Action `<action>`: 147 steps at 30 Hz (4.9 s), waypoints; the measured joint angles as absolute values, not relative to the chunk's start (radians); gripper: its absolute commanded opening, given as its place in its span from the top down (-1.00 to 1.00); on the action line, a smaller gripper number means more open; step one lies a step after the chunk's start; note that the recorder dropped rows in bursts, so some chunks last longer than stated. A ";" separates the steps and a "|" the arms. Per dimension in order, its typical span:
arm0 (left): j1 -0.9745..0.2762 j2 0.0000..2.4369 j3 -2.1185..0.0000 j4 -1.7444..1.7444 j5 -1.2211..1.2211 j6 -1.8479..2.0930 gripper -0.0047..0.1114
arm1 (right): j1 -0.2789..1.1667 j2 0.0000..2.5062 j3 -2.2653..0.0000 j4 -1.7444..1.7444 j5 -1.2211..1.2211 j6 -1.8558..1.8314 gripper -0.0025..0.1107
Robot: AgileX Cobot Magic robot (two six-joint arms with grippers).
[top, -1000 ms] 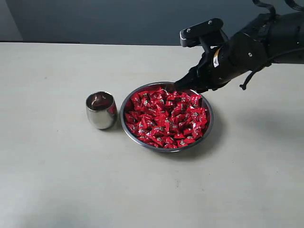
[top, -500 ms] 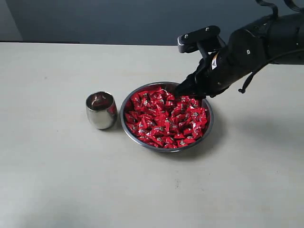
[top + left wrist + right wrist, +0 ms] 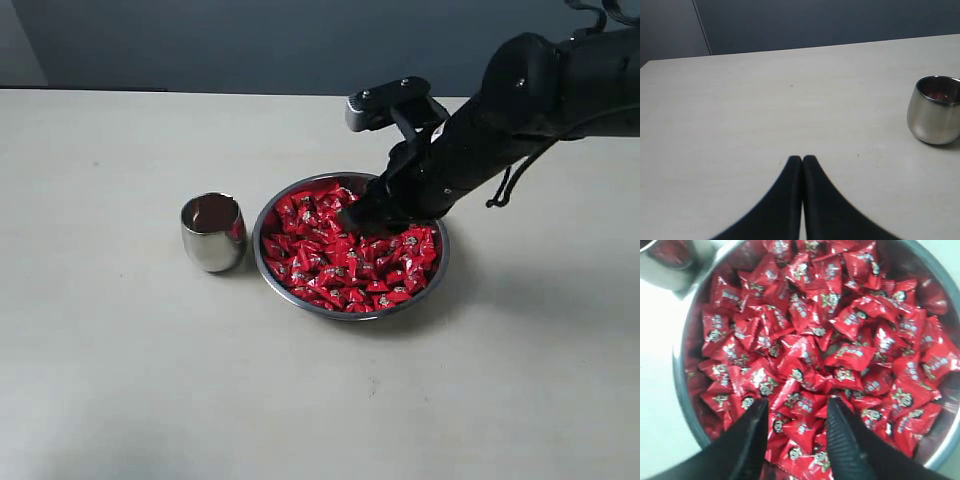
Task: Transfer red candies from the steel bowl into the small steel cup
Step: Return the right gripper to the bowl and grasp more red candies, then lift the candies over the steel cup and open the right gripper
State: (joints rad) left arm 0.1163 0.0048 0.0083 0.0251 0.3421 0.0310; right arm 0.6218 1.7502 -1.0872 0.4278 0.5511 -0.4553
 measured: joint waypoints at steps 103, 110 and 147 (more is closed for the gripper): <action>0.116 0.005 0.008 0.025 0.342 0.031 0.91 | 0.678 1.999 -1.171 0.554 0.439 -0.622 0.96; 0.116 0.005 0.008 0.025 0.342 0.031 0.91 | 0.678 1.932 -1.171 0.516 0.457 -0.622 0.92; 0.116 0.005 0.008 0.025 0.342 0.031 0.91 | 0.678 1.872 -1.173 0.538 0.447 -0.622 0.96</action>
State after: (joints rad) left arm 0.1163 0.0048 0.0083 0.0251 0.3421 0.0310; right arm 0.6783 1.8720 -1.1727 0.5376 0.4471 -0.6215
